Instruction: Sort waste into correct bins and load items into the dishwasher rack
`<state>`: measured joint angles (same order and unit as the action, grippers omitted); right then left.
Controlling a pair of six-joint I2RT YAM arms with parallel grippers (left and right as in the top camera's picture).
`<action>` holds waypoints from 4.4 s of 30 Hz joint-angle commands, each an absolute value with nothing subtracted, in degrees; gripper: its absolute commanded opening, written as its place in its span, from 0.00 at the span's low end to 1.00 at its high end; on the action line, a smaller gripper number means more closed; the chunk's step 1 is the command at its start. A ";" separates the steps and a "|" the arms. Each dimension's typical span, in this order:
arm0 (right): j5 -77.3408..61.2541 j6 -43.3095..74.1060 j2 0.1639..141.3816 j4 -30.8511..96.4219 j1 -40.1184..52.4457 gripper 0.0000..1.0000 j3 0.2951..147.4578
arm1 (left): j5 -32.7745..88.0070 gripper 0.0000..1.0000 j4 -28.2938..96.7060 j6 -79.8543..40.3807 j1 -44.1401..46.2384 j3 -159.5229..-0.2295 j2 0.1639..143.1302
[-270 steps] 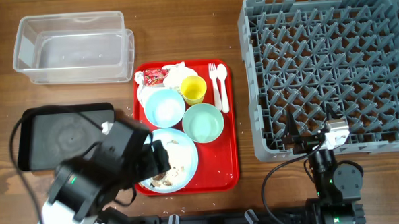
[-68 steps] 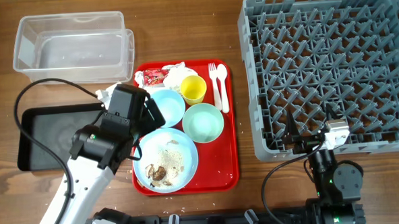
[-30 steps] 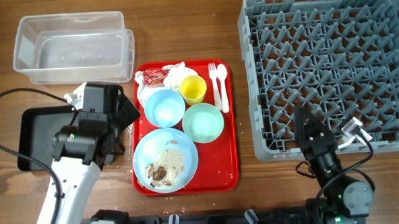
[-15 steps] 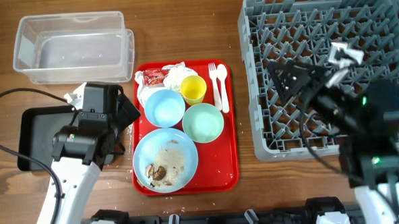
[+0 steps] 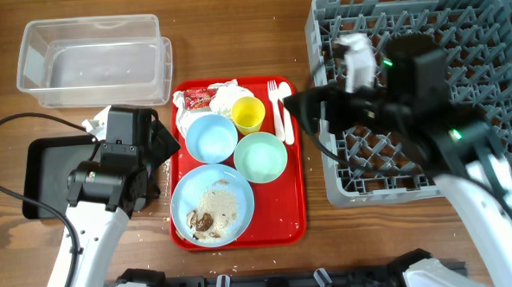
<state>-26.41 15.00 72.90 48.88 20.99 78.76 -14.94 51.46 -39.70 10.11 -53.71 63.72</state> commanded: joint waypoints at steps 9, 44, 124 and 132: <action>-19.27 9.28 89.36 56.84 30.04 1.00 92.25 | -6.39 1.00 51.51 -39.44 9.74 -53.67 63.00; 3.99 23.70 103.79 42.92 43.51 0.63 92.14 | -9.69 1.00 63.07 -50.00 -13.02 -53.58 63.00; 21.04 37.58 108.12 42.52 46.11 1.00 92.14 | -9.69 1.00 63.07 -49.98 -13.04 -53.56 63.00; 20.99 37.56 108.12 42.24 46.06 1.00 92.14 | -9.69 1.00 62.83 -50.00 -12.67 -53.58 63.11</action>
<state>19.57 38.09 109.25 42.50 46.19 91.13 -8.73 63.00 -49.23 -12.56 -53.71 63.72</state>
